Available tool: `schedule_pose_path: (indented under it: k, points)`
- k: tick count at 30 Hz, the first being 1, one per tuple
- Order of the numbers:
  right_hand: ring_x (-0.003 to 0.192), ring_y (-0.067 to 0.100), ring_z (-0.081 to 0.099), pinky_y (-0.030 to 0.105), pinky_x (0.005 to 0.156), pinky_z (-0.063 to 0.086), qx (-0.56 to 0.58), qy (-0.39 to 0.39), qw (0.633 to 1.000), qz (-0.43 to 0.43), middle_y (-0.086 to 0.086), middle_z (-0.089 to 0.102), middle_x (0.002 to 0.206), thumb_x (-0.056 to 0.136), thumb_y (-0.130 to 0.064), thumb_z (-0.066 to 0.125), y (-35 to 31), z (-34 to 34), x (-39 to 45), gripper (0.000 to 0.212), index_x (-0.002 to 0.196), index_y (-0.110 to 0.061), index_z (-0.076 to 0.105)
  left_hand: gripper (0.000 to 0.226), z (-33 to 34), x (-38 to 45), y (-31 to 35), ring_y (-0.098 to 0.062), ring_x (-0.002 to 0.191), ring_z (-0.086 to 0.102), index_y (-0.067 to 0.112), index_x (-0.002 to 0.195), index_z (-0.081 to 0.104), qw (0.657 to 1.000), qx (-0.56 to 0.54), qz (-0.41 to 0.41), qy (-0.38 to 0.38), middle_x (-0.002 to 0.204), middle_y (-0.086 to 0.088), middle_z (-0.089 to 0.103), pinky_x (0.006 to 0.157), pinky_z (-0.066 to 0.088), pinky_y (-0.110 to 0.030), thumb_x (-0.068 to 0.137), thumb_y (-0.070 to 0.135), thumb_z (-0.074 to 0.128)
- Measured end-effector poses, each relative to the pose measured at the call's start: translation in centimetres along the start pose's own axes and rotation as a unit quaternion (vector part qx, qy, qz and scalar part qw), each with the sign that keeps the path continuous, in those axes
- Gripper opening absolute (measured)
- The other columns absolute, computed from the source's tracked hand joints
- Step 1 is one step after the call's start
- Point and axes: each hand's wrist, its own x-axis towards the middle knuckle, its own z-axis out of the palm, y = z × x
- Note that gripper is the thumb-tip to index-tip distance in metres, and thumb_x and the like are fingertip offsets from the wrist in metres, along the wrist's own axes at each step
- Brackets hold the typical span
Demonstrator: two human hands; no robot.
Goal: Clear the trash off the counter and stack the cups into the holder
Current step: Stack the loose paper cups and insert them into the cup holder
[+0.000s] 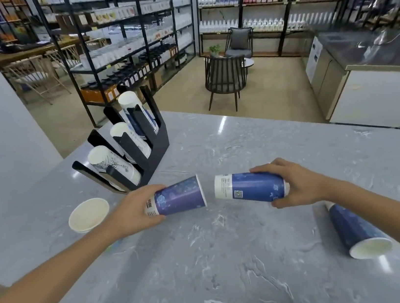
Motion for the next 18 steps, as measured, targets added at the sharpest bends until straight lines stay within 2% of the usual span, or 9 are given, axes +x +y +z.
schedule_pose_path:
  k: [2,5,11,15,18]
  points:
    - [0.112,0.01,0.056,0.025,0.097,0.053,-0.005,0.0,1.0,-0.021,-0.008,0.051,0.125,0.068,-0.039,0.086,-0.4,-0.3,-0.9,0.092,0.147,-0.039,0.04,0.074,-0.6,0.0,0.8,0.0,0.104,0.061,0.034,0.136,0.053,1.0,-0.008,0.011,0.014,0.122,0.018,0.064,0.092,0.05,-0.022,0.068,0.034,0.083]
    - [0.115,0.003,0.052,0.021,0.097,0.052,-0.006,0.02,0.998,-0.053,-0.015,0.048,0.124,0.07,-0.035,0.088,-1.3,0.0,-1.8,0.092,0.147,-0.043,0.039,0.073,-0.8,-0.1,2.1,0.003,0.105,0.062,0.037,0.134,0.055,0.999,-0.029,0.036,0.016,0.121,0.022,0.064,0.092,0.052,-0.023,0.067,0.031,0.082]
    - [0.114,0.005,0.048,0.023,0.1,0.05,-0.015,0.031,0.994,-0.104,-0.011,0.047,0.123,0.072,-0.037,0.083,-3.3,1.5,-2.9,0.091,0.151,-0.037,0.038,0.071,-0.1,0.2,4.6,-0.003,0.111,0.063,0.023,0.135,0.059,0.994,-0.031,0.106,0.016,0.126,0.013,0.065,0.098,0.05,-0.025,0.069,0.022,0.086]
    - [0.115,0.008,0.053,0.025,0.103,0.049,-0.02,0.048,0.995,-0.084,-0.006,0.047,0.135,0.074,-0.047,0.085,-4.2,2.9,-3.4,0.1,0.155,-0.036,0.027,0.073,0.7,0.6,5.5,0.002,0.111,0.062,0.027,0.136,0.058,0.99,-0.038,0.139,0.006,0.125,0.018,0.065,0.097,0.05,-0.022,0.069,0.027,0.086]
    - [0.129,0.012,0.054,0.021,0.111,0.039,-0.017,0.065,0.995,-0.068,-0.005,0.049,0.15,0.073,-0.056,0.084,-4.7,4.1,-3.7,0.108,0.158,-0.034,0.022,0.074,1.4,0.9,6.3,0.004,0.11,0.06,0.032,0.138,0.056,0.986,-0.025,0.165,-0.011,0.125,0.024,0.061,0.096,0.048,-0.018,0.069,0.033,0.083]
